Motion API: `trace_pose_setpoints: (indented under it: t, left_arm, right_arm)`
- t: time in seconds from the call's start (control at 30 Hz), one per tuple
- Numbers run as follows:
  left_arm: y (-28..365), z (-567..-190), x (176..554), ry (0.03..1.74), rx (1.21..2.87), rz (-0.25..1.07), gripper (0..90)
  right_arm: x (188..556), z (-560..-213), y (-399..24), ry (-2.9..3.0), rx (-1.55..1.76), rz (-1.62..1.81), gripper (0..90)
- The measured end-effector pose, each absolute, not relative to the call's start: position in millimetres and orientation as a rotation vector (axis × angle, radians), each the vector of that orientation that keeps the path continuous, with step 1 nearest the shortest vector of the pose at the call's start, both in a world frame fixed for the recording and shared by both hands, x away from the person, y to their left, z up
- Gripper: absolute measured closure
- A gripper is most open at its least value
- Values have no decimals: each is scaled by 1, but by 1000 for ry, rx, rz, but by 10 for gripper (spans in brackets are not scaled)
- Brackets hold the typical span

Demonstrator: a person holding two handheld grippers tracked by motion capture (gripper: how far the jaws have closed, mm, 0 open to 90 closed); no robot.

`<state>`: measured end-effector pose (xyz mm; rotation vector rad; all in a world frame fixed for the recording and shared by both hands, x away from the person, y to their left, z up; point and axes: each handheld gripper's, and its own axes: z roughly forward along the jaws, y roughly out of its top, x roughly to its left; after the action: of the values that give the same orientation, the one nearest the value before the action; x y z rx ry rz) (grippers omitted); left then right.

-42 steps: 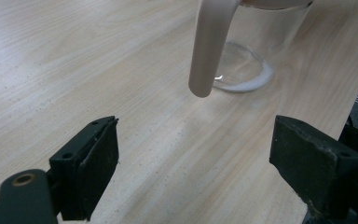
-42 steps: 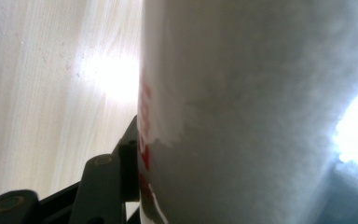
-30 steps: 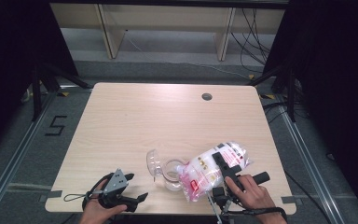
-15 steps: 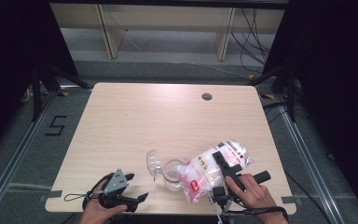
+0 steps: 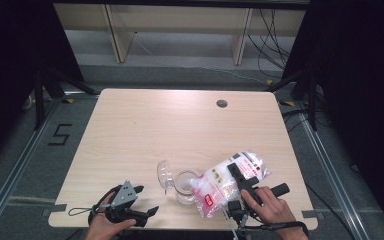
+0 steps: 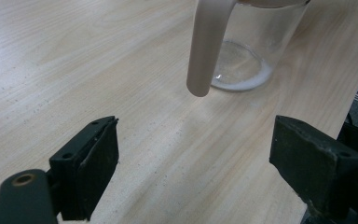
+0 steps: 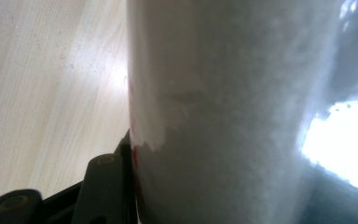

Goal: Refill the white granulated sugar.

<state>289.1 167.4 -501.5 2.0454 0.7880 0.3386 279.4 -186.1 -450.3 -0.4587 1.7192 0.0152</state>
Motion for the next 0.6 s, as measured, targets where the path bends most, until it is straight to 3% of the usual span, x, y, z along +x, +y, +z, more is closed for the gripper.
trace_pose_setpoints:
  t: [0.6]
  left_arm:
    - [169, -502, 289, 803, 2041, 339, 152]
  right_arm:
    - [279, -450, -185, 1703, -468, 24, 502]
